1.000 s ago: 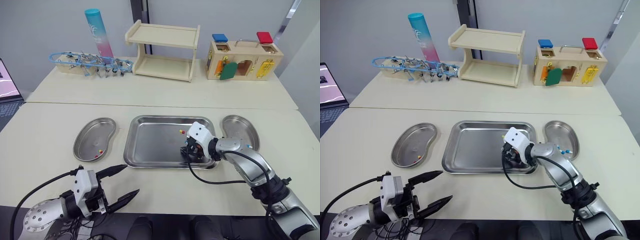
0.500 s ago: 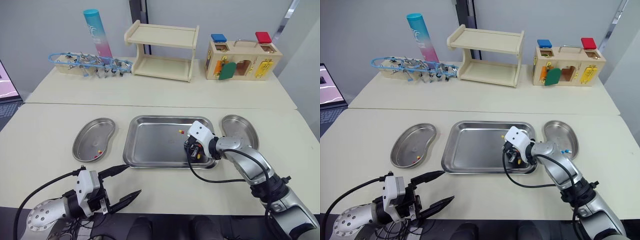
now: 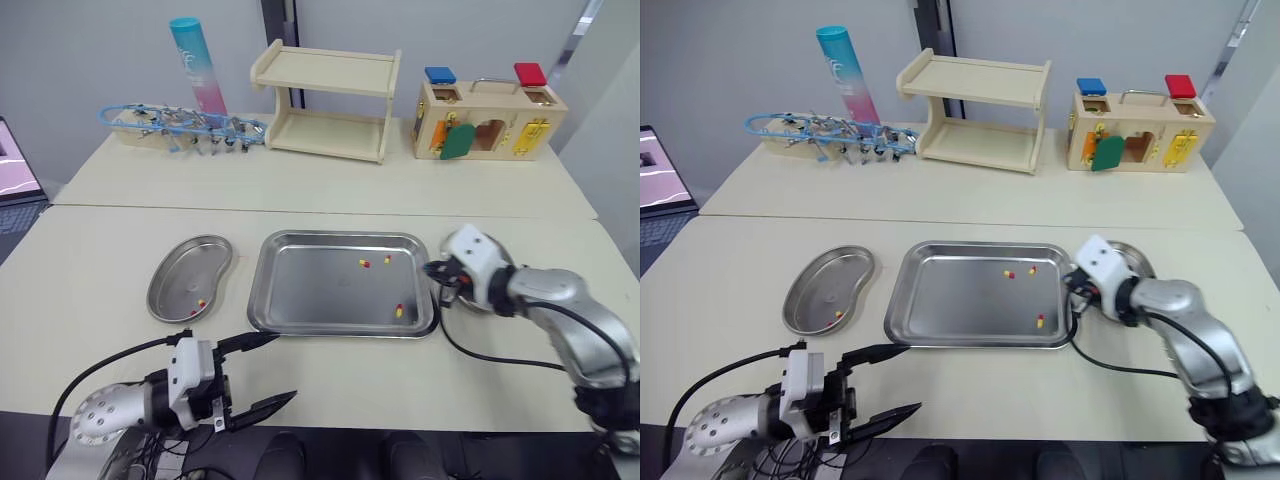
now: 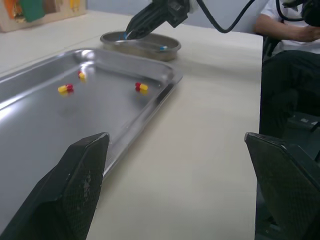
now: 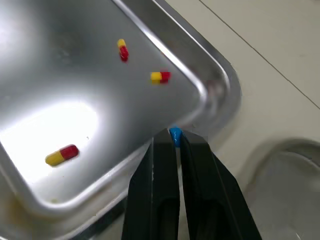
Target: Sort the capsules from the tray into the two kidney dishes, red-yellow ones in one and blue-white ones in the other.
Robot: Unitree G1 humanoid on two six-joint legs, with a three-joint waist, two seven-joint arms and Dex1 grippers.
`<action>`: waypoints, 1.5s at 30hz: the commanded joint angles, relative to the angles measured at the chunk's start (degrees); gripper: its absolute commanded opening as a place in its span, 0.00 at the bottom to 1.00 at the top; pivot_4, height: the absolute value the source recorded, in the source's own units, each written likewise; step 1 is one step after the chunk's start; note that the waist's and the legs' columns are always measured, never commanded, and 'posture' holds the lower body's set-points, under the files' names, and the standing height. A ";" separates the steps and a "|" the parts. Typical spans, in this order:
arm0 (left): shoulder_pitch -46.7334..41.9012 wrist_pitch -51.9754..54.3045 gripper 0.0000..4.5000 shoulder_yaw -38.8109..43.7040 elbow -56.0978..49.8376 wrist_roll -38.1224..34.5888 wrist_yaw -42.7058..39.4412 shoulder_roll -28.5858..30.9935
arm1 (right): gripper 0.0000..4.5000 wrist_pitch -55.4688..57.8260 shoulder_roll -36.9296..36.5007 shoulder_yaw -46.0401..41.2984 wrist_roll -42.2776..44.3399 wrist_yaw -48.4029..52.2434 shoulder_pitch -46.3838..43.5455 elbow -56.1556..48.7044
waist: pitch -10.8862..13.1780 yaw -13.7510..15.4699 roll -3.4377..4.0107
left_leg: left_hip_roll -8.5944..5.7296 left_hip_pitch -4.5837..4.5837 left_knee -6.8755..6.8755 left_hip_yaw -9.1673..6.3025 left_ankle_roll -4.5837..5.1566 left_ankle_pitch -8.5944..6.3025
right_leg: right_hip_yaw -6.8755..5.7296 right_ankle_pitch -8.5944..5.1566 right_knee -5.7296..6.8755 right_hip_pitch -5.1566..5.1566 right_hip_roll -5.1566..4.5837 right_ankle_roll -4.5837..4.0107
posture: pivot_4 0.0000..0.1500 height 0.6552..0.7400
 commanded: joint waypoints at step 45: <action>14.00 8.13 1.00 41.18 22.30 0.17 19.56 5.70 | 0.97 -52.33 -9.92 -25.29 7.87 28.80 29.11 27.23 | 0.10 -0.64 -0.04 | 0.00 0.16 -0.06 0.13 0.03 -0.02 | 0.10 -0.02 -0.08 0.11 -0.01 -0.01 | 1.00 1.00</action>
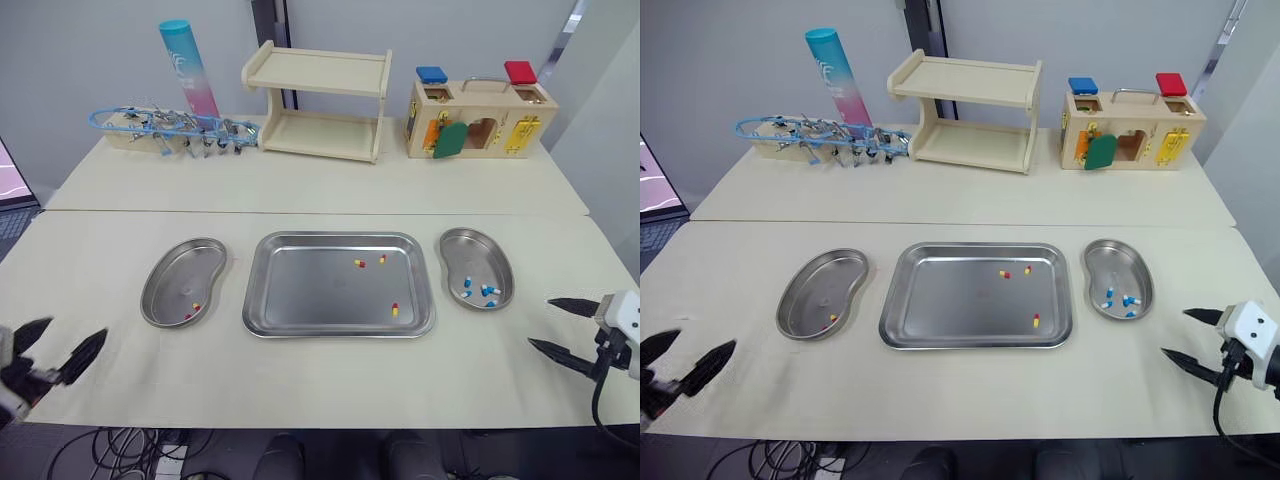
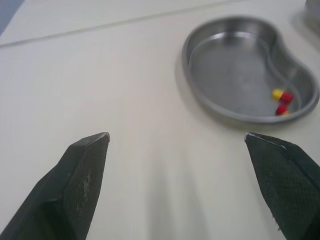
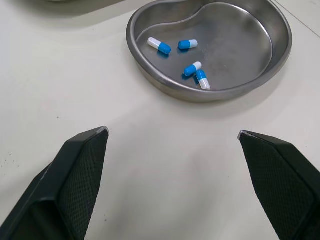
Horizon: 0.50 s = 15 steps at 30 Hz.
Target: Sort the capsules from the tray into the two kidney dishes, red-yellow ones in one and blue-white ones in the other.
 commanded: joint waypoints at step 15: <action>0.49 -1.03 1.00 0.41 -4.86 -0.52 -6.10 2.12 | 0.97 -0.82 6.11 -0.53 5.81 -2.04 9.30 -18.49 | -0.02 0.56 -0.11 | 0.00 -0.05 -0.03 -0.03 -0.02 0.00 | -0.04 -0.01 0.00 0.01 -0.01 0.01 | 1.00 1.00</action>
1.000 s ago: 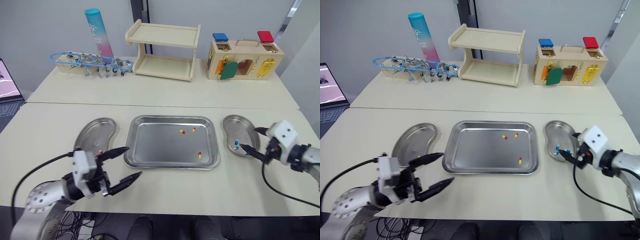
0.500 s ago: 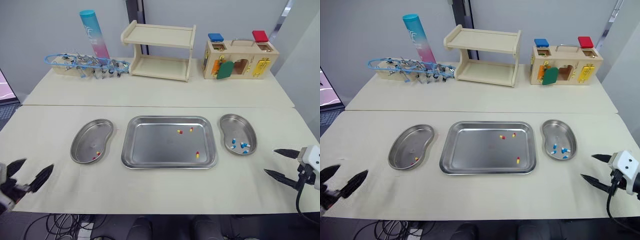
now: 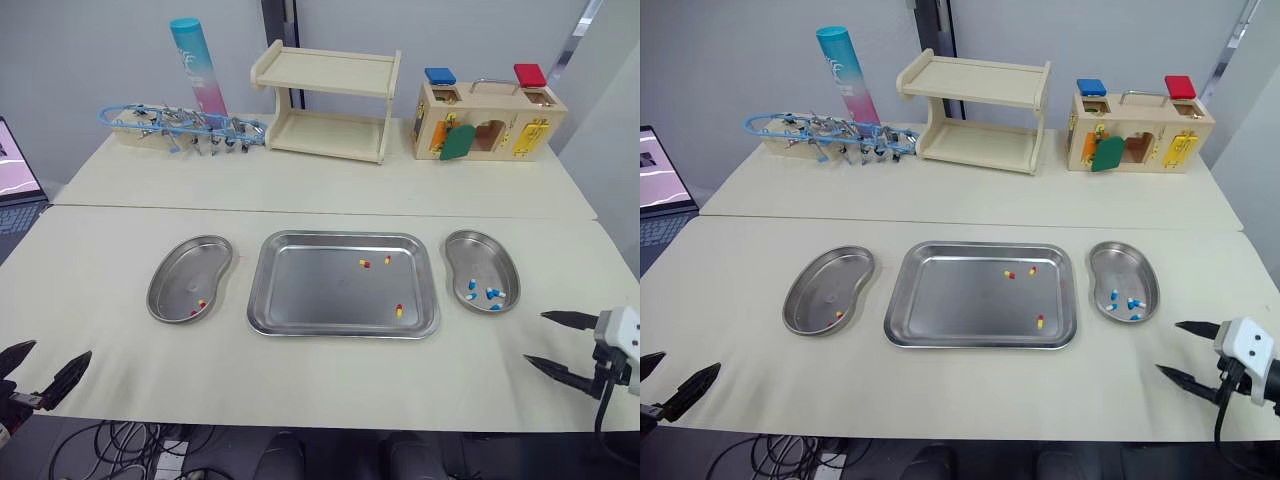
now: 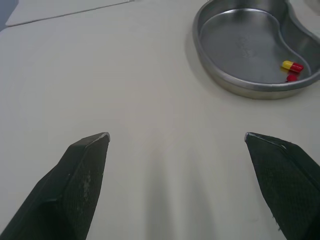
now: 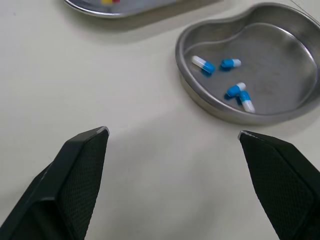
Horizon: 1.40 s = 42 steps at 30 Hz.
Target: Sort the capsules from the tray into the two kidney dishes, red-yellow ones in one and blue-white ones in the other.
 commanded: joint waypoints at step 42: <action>-83.48 -20.63 0.66 -63.46 50.29 26.21 -22.70 -17.45 | 1.00 9.20 18.94 23.66 -3.90 -28.26 3.40 -26.48 | -0.01 -0.04 -0.04 | -0.02 -0.10 0.16 -0.10 0.00 0.02 | -0.09 0.01 0.11 -0.05 0.08 0.01 | 1.00 1.00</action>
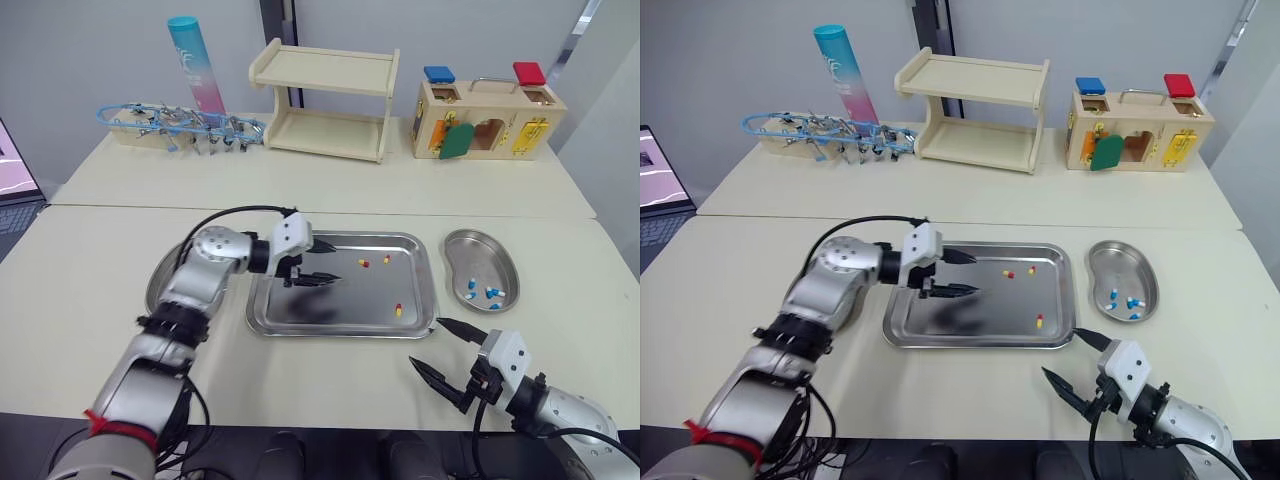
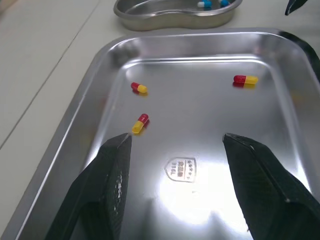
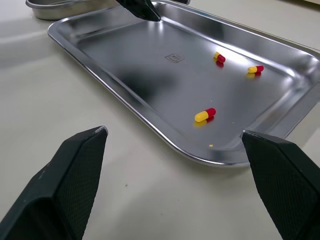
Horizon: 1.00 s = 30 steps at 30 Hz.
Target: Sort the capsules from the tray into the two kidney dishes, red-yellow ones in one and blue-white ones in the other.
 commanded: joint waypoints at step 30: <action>-17.41 -8.23 0.03 -1.54 35.91 19.97 6.97 -14.26 | 1.00 13.30 -0.29 -0.75 2.69 -8.48 3.58 -17.47 | -0.01 -0.06 -0.03 | -0.05 0.05 0.01 -0.07 0.00 0.00 | 0.00 -0.01 0.03 0.05 -0.01 0.05 | 1.00 1.00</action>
